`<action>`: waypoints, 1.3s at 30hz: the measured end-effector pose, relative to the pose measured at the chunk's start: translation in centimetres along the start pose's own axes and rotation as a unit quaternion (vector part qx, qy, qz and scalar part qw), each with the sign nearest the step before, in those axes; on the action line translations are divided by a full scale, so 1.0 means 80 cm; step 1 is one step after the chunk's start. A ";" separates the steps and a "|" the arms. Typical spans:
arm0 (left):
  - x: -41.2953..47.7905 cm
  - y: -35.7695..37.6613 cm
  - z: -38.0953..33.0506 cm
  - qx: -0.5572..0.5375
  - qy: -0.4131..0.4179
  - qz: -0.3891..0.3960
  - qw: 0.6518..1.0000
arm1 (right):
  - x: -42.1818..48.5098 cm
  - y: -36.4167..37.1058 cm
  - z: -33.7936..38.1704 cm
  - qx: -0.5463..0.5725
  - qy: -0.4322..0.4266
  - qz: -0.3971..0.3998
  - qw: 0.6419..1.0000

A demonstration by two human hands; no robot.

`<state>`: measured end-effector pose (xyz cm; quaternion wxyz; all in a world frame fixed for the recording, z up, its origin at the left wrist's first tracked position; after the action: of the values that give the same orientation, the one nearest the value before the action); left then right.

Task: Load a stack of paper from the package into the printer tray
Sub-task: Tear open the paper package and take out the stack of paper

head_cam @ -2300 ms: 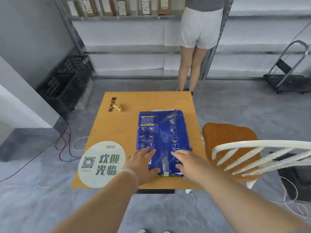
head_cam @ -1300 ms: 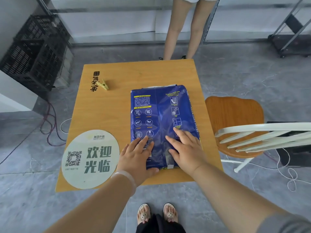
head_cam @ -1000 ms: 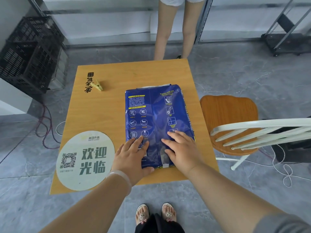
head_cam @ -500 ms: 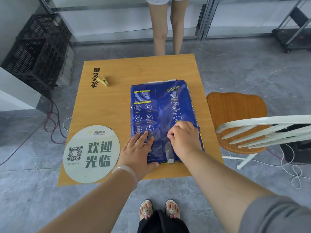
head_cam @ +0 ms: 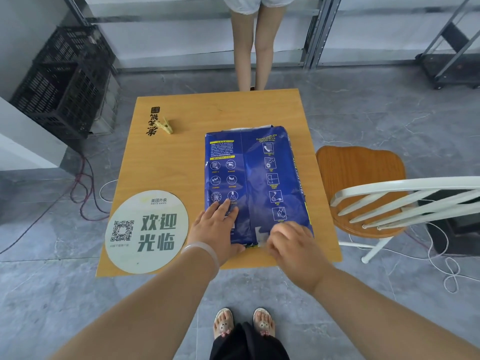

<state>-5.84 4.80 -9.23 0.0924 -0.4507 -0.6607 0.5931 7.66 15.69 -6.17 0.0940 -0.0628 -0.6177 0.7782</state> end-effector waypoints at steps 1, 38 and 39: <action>0.000 0.000 0.000 -0.002 0.000 0.001 1.000 | -0.011 0.003 0.007 -0.022 -0.019 0.019 0.999; -0.009 0.019 -0.015 -0.009 0.058 -0.083 0.995 | 0.017 0.026 -0.031 -0.032 0.087 0.048 0.994; -0.009 0.015 -0.013 -0.024 0.055 -0.074 0.995 | 0.017 0.022 -0.034 -0.015 0.089 0.049 0.995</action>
<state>-4.12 4.91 -9.71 0.1614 -0.4343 -0.7004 0.5429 6.76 18.17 -8.44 0.1095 -0.1636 -0.6147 0.7638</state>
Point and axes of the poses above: each hand's wrist, its own x-axis towards the middle knuckle, its own y-axis out of the palm, z = x × y, the point moved 6 cm from there along x, towards the middle knuckle, and after that the axes turned 7 degrees about -x, right-handed, at the moved point
